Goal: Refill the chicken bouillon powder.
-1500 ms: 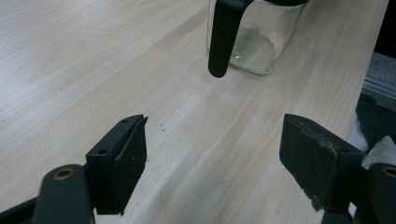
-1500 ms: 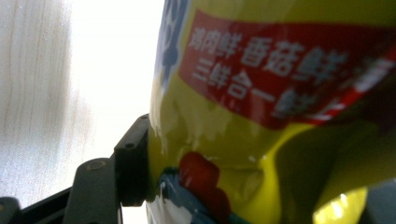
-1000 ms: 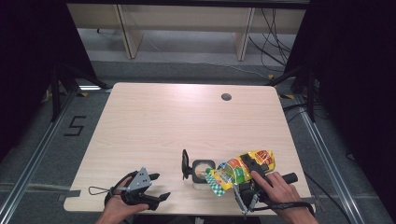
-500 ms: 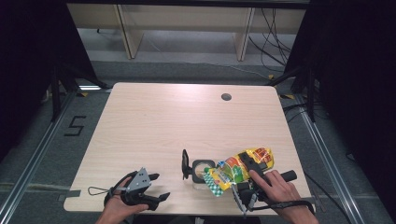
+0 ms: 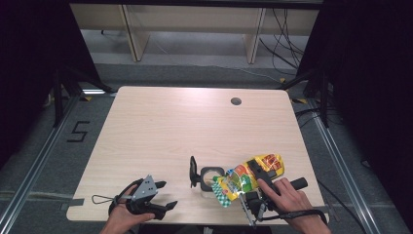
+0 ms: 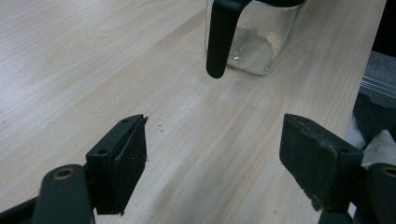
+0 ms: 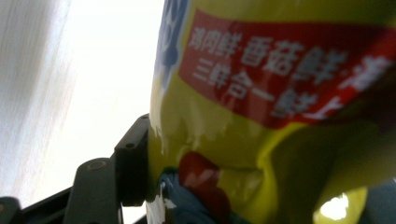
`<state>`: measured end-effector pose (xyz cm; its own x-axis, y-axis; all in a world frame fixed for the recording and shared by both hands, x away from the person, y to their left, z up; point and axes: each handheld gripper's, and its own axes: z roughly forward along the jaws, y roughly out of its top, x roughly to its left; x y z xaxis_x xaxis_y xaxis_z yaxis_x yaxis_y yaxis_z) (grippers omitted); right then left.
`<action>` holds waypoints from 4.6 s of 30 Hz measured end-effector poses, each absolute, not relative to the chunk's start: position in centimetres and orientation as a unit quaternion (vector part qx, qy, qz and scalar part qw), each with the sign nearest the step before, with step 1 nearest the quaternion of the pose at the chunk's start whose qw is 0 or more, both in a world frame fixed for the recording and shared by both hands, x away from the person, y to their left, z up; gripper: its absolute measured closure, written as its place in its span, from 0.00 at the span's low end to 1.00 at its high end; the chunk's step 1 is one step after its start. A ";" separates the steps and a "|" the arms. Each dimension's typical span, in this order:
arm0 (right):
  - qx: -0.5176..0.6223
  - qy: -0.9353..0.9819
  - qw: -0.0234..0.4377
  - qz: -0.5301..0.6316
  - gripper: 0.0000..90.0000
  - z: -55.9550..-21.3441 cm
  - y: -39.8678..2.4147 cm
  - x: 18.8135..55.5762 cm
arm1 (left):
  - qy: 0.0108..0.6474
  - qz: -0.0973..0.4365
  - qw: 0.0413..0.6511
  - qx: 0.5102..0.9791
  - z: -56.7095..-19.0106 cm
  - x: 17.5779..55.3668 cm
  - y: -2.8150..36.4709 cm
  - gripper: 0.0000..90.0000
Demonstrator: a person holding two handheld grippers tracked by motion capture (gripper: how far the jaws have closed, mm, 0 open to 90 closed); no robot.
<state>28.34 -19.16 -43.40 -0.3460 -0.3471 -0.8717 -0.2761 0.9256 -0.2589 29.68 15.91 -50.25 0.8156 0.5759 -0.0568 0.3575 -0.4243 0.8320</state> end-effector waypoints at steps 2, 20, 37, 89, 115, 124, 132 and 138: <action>-0.186 0.818 0.544 -0.024 0.41 -43.7 -19.2 28.4 | 0.269 0.124 0.457 0.839 -50.2 29.8 16.0 0.25; -0.205 0.816 0.540 -0.028 0.41 -43.3 -19.1 28.2 | 0.272 0.122 0.453 0.840 -50.1 29.7 16.0 0.25; -0.226 0.810 0.540 -0.036 0.41 -42.9 -19.3 28.4 | 0.275 0.120 0.450 0.841 -50.1 29.7 16.0 0.25; -0.220 0.804 0.551 -0.041 0.41 -43.0 -19.0 28.1 | 0.275 0.124 0.452 0.839 -50.0 29.7 16.0 0.26; -0.239 0.793 0.558 -0.050 0.41 -43.1 -18.8 28.3 | 0.271 0.117 0.461 0.837 -50.0 29.8 15.7 0.27; -0.231 0.795 0.558 -0.053 0.41 -43.0 -19.1 28.6 | 0.273 0.123 0.459 0.837 -49.9 29.8 16.0 0.27; -0.248 0.788 0.561 -0.053 0.42 -42.8 -18.9 28.8 | 0.281 0.125 0.467 0.829 -50.0 29.6 16.1 0.27; -0.242 0.794 0.555 -0.060 0.42 -43.0 -18.7 28.6 | 0.284 0.126 0.463 0.830 -49.9 29.6 16.1 0.27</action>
<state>28.64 -18.71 -43.02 -0.2683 -0.4507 -0.8514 -0.3166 0.8759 -0.3639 29.57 16.08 -49.89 0.8072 0.5878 -0.0542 0.3556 -0.4109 0.8395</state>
